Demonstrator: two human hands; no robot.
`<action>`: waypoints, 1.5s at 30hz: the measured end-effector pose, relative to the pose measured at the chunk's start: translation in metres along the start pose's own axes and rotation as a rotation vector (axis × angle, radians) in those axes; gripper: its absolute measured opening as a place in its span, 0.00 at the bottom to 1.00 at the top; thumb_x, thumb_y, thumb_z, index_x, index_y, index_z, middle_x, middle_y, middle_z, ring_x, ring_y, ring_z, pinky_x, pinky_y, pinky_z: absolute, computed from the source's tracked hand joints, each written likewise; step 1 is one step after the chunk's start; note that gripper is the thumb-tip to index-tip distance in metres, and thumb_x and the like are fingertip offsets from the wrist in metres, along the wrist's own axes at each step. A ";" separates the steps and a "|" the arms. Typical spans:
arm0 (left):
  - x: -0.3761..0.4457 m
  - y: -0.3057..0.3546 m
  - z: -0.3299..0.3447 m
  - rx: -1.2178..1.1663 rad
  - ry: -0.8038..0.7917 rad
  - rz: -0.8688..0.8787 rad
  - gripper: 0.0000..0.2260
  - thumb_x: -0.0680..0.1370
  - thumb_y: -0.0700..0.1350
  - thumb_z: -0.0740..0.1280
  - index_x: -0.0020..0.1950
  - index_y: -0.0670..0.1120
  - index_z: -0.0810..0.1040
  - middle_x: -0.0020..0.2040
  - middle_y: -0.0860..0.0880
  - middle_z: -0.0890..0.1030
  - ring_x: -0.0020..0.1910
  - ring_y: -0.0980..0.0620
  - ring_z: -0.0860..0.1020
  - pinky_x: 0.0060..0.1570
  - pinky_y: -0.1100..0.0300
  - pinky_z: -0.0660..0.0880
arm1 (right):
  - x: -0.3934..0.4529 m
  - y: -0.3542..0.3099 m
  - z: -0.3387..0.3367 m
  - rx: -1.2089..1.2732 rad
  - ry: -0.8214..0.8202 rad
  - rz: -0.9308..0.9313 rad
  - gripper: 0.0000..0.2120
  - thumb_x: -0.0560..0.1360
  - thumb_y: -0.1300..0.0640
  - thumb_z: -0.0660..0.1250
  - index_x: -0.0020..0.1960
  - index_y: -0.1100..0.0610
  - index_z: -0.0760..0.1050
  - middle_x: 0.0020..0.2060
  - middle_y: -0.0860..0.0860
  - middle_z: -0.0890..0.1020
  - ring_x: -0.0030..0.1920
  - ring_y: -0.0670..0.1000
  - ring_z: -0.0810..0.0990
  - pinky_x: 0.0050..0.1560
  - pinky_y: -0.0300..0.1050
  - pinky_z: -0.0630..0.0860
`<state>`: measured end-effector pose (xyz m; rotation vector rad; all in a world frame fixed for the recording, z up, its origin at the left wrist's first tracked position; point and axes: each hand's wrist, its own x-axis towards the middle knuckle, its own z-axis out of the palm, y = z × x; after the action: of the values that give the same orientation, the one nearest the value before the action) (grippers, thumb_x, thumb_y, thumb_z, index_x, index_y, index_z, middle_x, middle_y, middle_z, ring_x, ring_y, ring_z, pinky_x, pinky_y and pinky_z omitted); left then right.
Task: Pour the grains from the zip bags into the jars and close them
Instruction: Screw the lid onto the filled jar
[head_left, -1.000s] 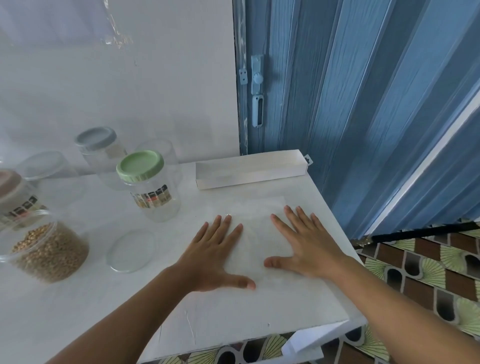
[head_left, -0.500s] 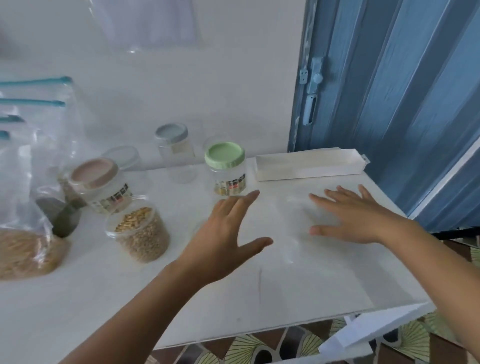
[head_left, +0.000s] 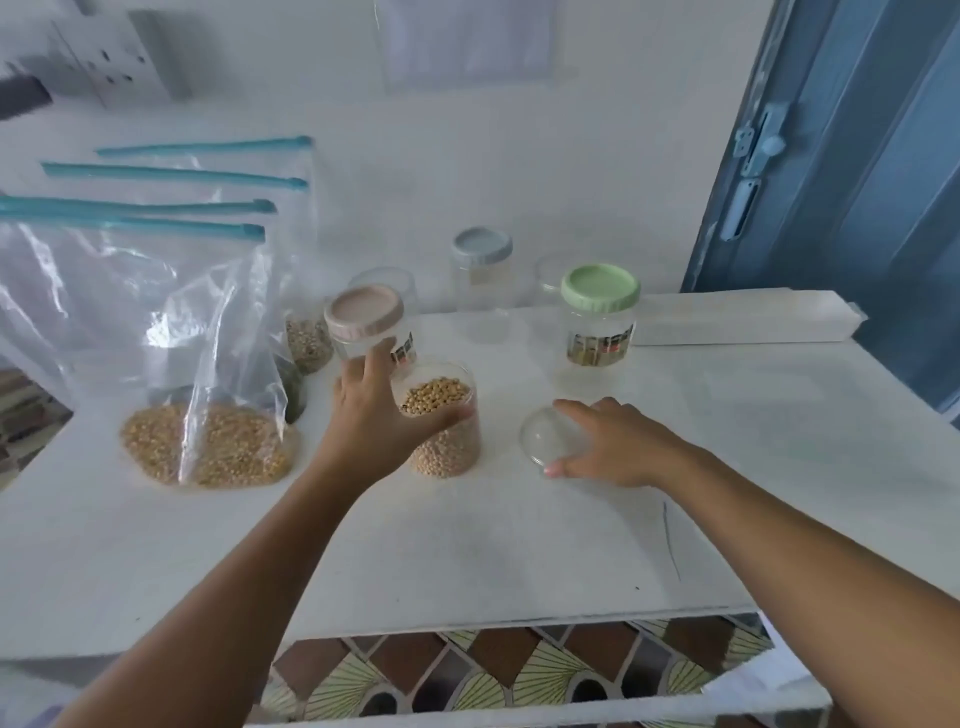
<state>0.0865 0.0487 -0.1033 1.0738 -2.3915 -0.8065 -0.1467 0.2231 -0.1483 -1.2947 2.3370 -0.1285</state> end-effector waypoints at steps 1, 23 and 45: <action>0.003 -0.004 0.002 -0.036 -0.026 -0.002 0.55 0.63 0.72 0.77 0.82 0.53 0.56 0.78 0.46 0.65 0.76 0.45 0.65 0.73 0.45 0.66 | 0.002 -0.002 0.003 -0.006 0.007 0.004 0.47 0.70 0.26 0.69 0.82 0.37 0.51 0.78 0.54 0.63 0.77 0.58 0.62 0.69 0.57 0.70; 0.024 -0.031 0.024 -0.377 -0.269 -0.066 0.57 0.52 0.66 0.86 0.75 0.61 0.62 0.66 0.51 0.75 0.59 0.45 0.82 0.60 0.45 0.81 | 0.009 -0.057 -0.048 0.400 0.218 -0.430 0.60 0.66 0.39 0.82 0.84 0.43 0.44 0.76 0.49 0.66 0.77 0.47 0.64 0.75 0.50 0.66; 0.038 -0.044 0.031 -0.553 -0.387 0.005 0.49 0.57 0.47 0.89 0.73 0.63 0.69 0.65 0.53 0.81 0.65 0.51 0.80 0.67 0.43 0.78 | 0.037 -0.115 -0.076 0.125 -0.017 -0.509 0.56 0.63 0.46 0.86 0.79 0.44 0.54 0.77 0.43 0.71 0.54 0.40 0.78 0.54 0.39 0.73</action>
<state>0.0690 0.0068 -0.1506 0.7304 -2.2289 -1.6748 -0.1070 0.1187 -0.0592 -1.7853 1.9011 -0.4133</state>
